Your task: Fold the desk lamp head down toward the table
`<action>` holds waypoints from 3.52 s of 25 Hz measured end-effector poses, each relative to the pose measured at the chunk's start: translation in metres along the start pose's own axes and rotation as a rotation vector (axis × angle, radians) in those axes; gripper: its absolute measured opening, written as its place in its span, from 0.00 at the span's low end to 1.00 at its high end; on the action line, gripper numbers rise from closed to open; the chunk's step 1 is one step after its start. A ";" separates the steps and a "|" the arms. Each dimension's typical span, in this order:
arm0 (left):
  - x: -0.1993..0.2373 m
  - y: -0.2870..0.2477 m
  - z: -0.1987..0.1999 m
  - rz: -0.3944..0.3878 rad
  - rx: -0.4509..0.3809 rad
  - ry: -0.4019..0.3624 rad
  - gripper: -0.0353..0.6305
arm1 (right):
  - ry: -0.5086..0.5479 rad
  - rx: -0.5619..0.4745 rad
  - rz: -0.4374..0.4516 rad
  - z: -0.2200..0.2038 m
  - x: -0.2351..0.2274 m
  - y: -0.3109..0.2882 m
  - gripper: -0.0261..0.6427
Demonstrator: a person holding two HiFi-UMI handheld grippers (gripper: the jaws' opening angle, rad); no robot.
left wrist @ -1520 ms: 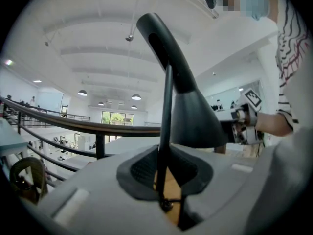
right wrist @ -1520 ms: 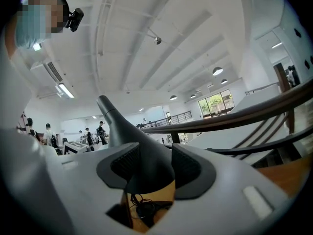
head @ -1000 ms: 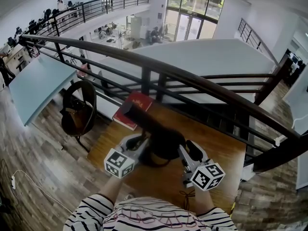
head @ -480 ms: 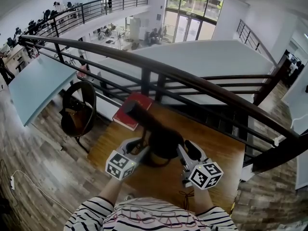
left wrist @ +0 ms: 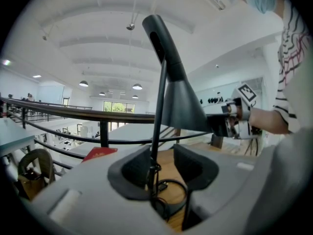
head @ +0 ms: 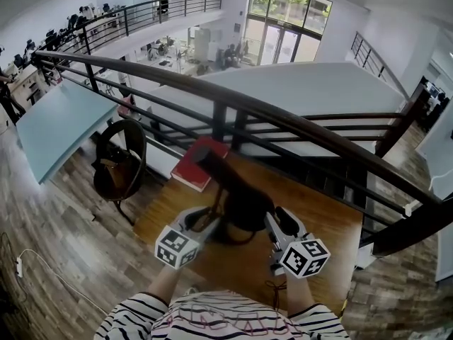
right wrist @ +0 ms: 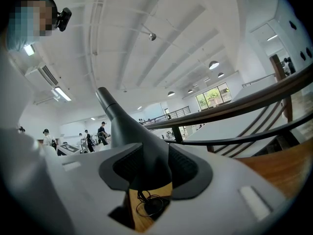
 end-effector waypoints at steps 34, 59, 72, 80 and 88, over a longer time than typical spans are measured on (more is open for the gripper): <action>0.006 0.105 -0.043 -0.181 -0.034 0.034 0.06 | -0.113 -0.024 -0.227 -0.104 0.100 0.032 0.06; -0.077 0.114 -0.046 -0.253 -0.042 -0.001 0.06 | -0.034 0.029 -0.301 -0.141 0.103 0.113 0.04; -0.096 0.126 -0.052 -0.159 -0.046 -0.016 0.06 | 0.022 0.067 -0.241 -0.146 0.099 0.127 0.04; -0.110 0.130 -0.048 -0.152 -0.056 -0.020 0.06 | 0.025 0.065 -0.228 -0.144 0.100 0.138 0.04; -0.106 0.133 -0.055 -0.154 -0.044 -0.035 0.06 | 0.021 0.071 -0.238 -0.149 0.103 0.133 0.04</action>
Point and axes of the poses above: the fingertips, and each gripper's own axes: y backward along the fingers, x to its left, z out of its top, the point moved 2 cm from there along y, backward along the fingers, and after that the axes turned 4 degrees about x, right-handed, at the moved point
